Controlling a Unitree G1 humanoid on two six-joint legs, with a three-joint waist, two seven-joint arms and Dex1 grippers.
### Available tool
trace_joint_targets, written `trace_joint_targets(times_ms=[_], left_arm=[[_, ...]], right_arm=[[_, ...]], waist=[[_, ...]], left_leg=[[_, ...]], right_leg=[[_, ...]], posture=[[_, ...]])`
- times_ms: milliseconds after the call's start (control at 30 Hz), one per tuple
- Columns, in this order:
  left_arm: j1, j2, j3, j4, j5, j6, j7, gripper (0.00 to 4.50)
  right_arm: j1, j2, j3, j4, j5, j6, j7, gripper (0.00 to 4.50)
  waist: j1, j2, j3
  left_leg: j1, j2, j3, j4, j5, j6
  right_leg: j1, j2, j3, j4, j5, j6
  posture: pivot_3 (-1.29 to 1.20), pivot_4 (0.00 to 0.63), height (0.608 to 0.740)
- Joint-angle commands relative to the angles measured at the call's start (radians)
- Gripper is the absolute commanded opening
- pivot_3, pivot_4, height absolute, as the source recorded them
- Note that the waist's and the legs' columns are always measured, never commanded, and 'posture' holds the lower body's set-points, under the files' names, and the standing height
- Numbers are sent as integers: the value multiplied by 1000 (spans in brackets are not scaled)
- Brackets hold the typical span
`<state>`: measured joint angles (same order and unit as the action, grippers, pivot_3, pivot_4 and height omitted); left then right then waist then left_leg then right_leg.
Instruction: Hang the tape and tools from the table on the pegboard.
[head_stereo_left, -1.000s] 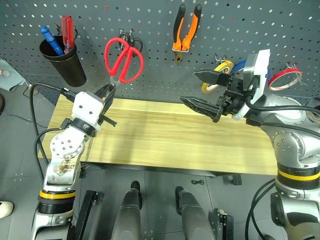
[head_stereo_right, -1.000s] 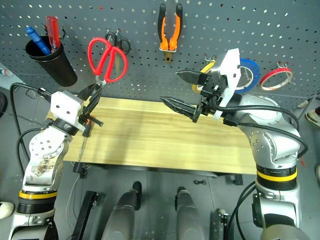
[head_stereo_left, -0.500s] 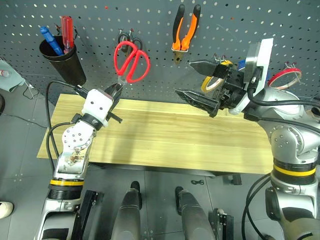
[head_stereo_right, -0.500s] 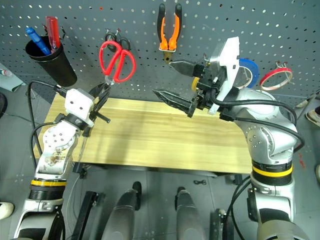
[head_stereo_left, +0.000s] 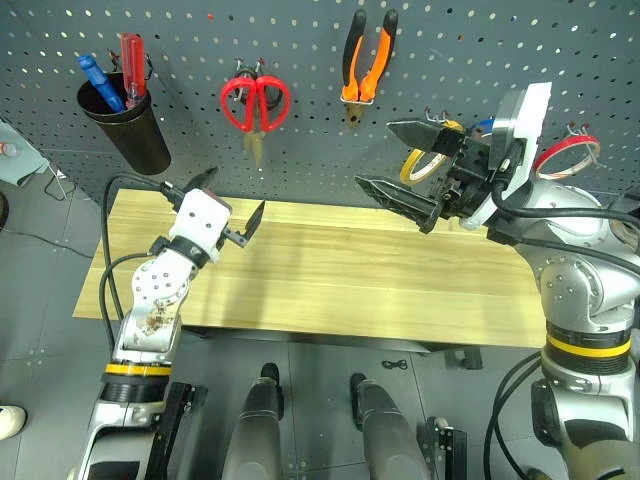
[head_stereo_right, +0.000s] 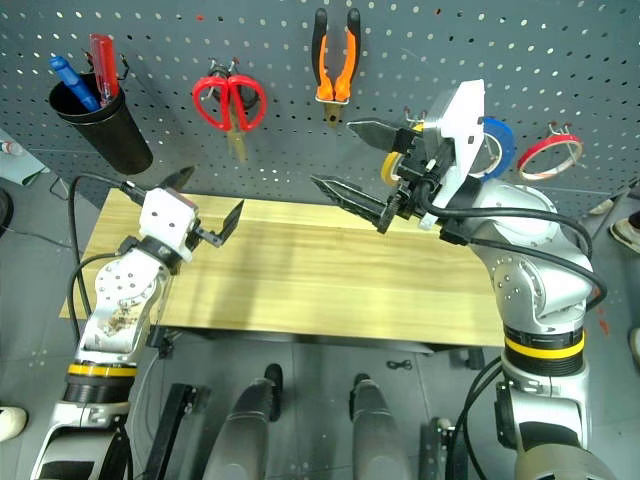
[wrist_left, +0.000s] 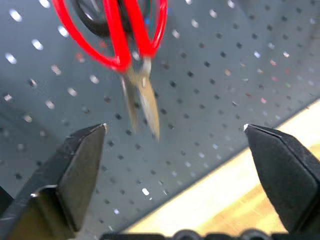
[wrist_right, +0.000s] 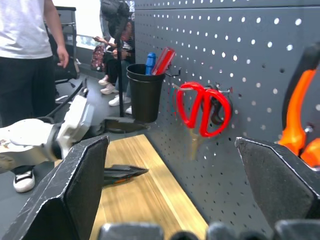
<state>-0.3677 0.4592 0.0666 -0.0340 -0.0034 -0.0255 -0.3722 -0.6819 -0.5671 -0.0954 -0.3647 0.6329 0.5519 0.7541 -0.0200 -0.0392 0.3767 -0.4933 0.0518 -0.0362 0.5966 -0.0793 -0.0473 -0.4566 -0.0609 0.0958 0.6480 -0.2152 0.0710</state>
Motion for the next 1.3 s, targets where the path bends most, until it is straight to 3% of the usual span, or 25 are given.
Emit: trace_joint_targets(times_ms=[33, 200, 267, 433, 733, 967, 1067, 1300], left_arm=[[124, -6, 28, -130, -11, 99, 19, 4467], [217, -7, 64, -195, -46, 312, 21, 4467], [211, -1, 122, -145, -67, 432, 47, 4467], [83, 83, 166, 60, -59, 515, 41, 4467], [-197, 140, 107, 485, -63, 489, -47, 4467], [-316, 142, 45, 732, -21, 374, -70, 4467], [-327, 143, 39, 757, -20, 411, -70, 3639], [-335, 148, 35, 757, -25, 452, -86, 513]], right_arm=[[75, -24, 12, -85, -2, -1, 9, 4500], [165, -62, 103, -117, -51, 44, 3, 4500], [162, -34, 162, -130, -59, 54, -4, 4500], [66, 50, 254, -111, -67, 109, -35, 4500], [-86, 122, 322, 0, -111, 139, -32, 4500], [-95, 117, 300, -18, -107, 175, -35, 4500], [-93, 114, 285, -18, -102, 197, -43, 4500], [-98, 122, 263, -12, -97, 221, -55, 4500]], waist=[[0, 0, 0], [6, 0, 0], [6, 0, 0], [3, 0, 0], [21, 0, 3], [20, -1, 12], [15, -1, 19], [6, 0, 27]], left_leg=[[0, 0, 0, 0, 0, 0], [0, 0, 0, 0, 0, 0], [0, 0, 0, 0, 2, 1], [1, 1, 0, 0, 3, 2], [0, 1, 0, 0, 5, 2], [-1, 1, 0, -1, 5, 3], [-1, 1, 0, -1, 5, 3], [-1, 1, 0, -1, 6, 3]], right_leg=[[0, 0, 0, 0, 0, 0], [0, 0, 0, 1, 0, 0], [0, 0, 0, 0, 0, 1], [-1, 1, 0, 1, 1, 6], [-1, 1, 0, 0, 1, 5], [-1, 1, -1, 0, 0, 4], [-2, 1, 0, 0, 0, 4], [-2, 1, 0, 1, -1, 5]], posture=[[36, 325, 740], [59, 338, 740], [61, 344, 740], [73, 372, 740], [59, 446, 740], [29, 485, 740], [24, 488, 740], [21, 494, 740]])
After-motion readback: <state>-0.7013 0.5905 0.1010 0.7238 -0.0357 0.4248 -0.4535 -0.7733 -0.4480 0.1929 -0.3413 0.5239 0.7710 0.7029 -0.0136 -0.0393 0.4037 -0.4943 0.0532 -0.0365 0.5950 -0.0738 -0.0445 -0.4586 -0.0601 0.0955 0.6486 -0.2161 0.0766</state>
